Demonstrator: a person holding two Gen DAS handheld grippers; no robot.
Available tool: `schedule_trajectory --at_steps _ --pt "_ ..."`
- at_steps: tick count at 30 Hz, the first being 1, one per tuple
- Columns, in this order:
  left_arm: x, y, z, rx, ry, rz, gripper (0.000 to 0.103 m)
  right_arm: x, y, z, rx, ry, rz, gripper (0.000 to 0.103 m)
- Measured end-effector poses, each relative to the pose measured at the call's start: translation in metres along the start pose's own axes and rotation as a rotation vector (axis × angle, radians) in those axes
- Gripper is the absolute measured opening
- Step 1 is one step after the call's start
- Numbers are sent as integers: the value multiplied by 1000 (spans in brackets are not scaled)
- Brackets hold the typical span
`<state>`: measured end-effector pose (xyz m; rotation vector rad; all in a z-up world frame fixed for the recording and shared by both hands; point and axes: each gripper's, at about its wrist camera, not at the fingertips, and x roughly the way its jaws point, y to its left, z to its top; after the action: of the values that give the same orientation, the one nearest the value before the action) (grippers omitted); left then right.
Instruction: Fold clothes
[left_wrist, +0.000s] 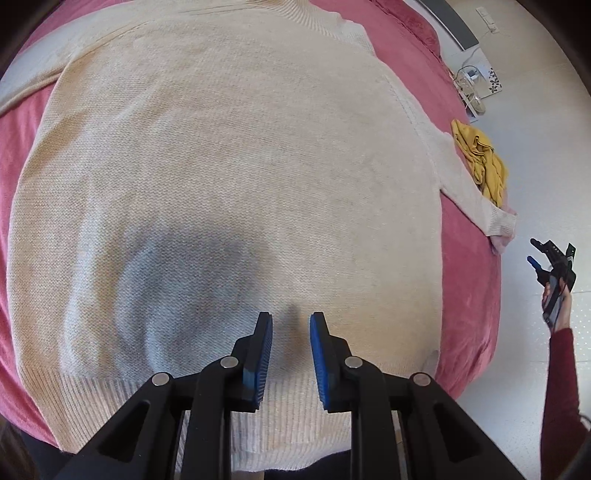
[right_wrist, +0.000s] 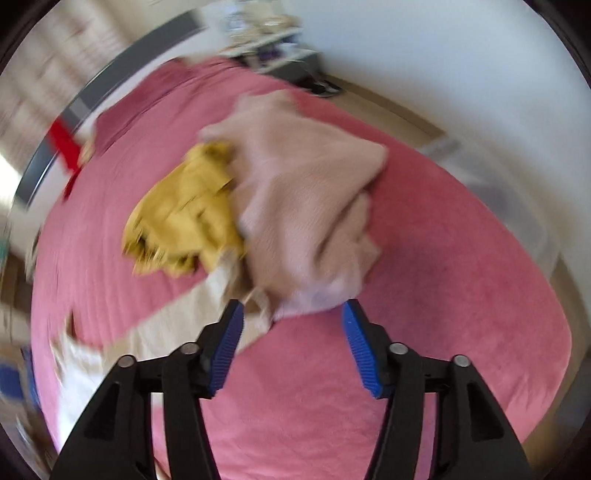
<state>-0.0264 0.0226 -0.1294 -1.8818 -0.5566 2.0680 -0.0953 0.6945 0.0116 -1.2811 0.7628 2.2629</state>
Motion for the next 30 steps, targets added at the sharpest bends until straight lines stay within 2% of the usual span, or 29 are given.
schedule_trajectory --at_steps 4,8,10,15,18,20,21,22,24,26,28,30 --pt "2 -13 0 43 -19 26 23 13 69 -50 -182 114 217 61" --pt "-8 -4 -6 49 -34 15 23 47 164 -78 -364 224 285 61" --pt "-12 -3 -3 51 -47 6 23 66 211 -84 -432 290 332 61" --pt "-17 15 10 70 -94 21 24 103 317 -74 -483 391 443 61" --pt "-16 28 17 70 -110 25 24 129 373 -73 -595 411 378 61" --pt "-22 45 24 59 -121 24 24 145 407 -85 -692 437 296 61" --pt "-23 49 28 51 -123 21 24 154 417 -90 -734 443 260 56" --pt "-24 54 32 42 -126 18 24 163 427 -95 -774 453 225 43" --pt "-22 61 39 31 -130 14 24 176 439 -105 -828 489 168 32" --pt "-20 66 43 20 -135 9 24 188 446 -114 -867 499 102 32" --pt "-18 72 46 8 -136 1 24 197 446 -118 -872 530 80 32" --pt "-16 76 47 1 -133 -6 24 194 446 -117 -880 500 59 32"
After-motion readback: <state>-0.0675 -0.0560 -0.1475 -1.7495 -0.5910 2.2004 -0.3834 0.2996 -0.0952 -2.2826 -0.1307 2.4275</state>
